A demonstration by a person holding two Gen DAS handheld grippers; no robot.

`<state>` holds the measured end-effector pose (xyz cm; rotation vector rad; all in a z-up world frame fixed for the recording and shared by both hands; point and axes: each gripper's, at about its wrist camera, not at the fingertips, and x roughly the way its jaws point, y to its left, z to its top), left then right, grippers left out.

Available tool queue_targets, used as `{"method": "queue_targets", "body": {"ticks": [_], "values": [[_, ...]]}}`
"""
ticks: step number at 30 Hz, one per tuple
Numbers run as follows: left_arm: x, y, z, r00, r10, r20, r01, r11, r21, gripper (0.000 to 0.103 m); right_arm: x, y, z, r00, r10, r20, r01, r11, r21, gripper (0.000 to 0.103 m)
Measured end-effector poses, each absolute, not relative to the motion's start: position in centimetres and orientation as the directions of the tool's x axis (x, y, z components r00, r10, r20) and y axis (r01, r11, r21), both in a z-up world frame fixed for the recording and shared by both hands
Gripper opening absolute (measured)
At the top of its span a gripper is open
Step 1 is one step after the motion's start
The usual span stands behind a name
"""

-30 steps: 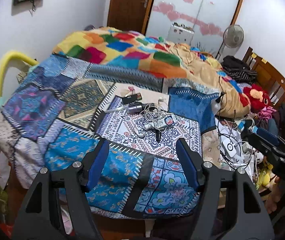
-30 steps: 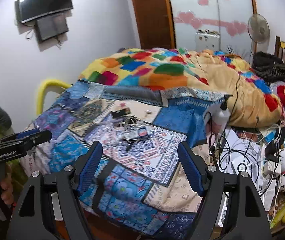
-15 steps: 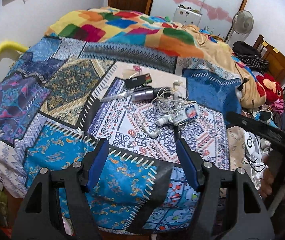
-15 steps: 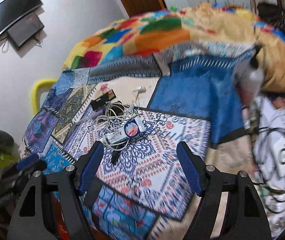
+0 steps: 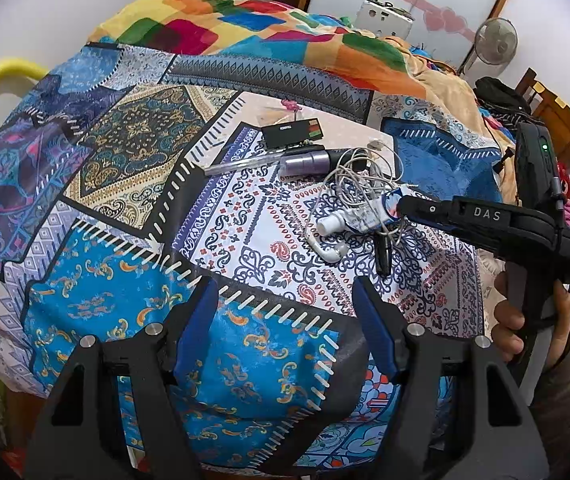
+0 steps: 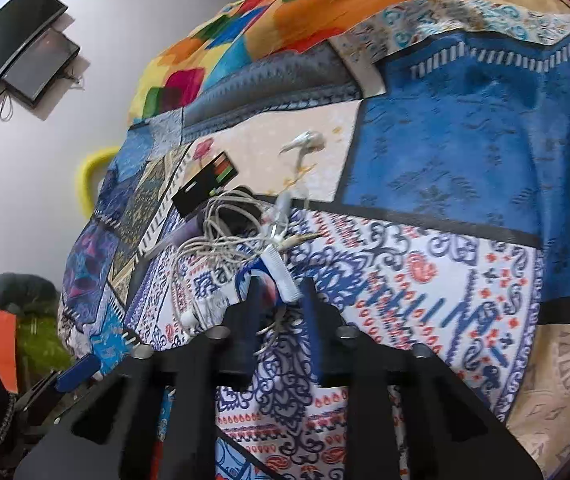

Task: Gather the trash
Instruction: 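Close the right tool on the white earphone cable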

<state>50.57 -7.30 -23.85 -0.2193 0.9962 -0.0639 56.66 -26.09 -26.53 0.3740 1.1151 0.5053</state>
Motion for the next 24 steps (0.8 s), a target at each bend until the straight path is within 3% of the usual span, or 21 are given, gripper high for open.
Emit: {"method": "queue_targets", "body": {"ticks": [8,13,24], "values": [[50.3,-7.8,-23.3,0.550,-0.145,-0.823,-0.045,0.978,-0.202,0.068,53.5,-25.8,-21.2,0.451,0.576,-0.682,-0.321,0.817,0.478,0.003],[49.9,-8.5,-22.4,0.561,-0.141,-0.816,-0.035,0.980,-0.194,0.068,52.2,-26.3,-16.6,0.552,0.541,-0.635,-0.358,0.841,0.405,0.003],[53.6,-11.8,-22.6,0.558,-0.171,-0.812,0.032,0.982,-0.185,0.068,50.5,-28.6,-17.1,0.635,0.348,-0.690,-0.297,0.934,0.198,0.003]]}}
